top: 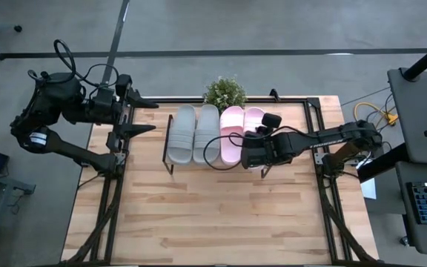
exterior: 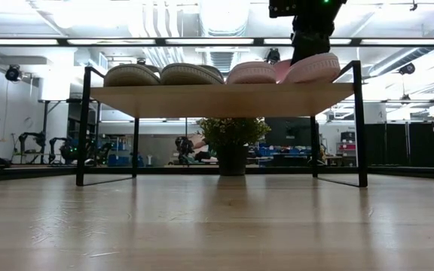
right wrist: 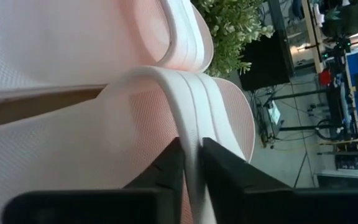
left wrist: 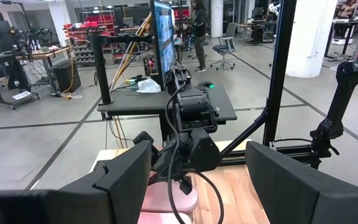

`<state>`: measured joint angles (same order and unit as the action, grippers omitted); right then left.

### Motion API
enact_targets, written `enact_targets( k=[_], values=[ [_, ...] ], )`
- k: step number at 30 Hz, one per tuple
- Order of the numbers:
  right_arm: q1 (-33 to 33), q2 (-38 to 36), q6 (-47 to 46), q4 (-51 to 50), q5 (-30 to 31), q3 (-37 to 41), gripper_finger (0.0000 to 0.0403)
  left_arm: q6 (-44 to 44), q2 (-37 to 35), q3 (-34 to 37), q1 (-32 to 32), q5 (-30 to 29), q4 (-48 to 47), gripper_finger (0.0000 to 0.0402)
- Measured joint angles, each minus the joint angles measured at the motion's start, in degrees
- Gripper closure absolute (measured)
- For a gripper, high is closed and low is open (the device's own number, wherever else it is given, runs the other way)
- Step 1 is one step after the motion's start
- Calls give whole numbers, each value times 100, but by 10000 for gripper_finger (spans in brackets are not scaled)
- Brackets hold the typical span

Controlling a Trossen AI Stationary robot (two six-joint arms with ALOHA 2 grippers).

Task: Pick and place slides into the shelf
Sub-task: Put the right pink slipper on the shelf

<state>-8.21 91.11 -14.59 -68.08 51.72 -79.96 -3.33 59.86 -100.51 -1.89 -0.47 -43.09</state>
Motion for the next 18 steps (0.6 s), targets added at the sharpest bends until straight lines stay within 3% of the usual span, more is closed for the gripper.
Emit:
enact_targets(
  k=[4,18],
  values=[
    [0,0,-156,36,13,51,387,0,0,0,0,0,0,155],
    [2,-23,-497,598,-118,63,390,-2,0,0,0,0,0,155]
  ],
)
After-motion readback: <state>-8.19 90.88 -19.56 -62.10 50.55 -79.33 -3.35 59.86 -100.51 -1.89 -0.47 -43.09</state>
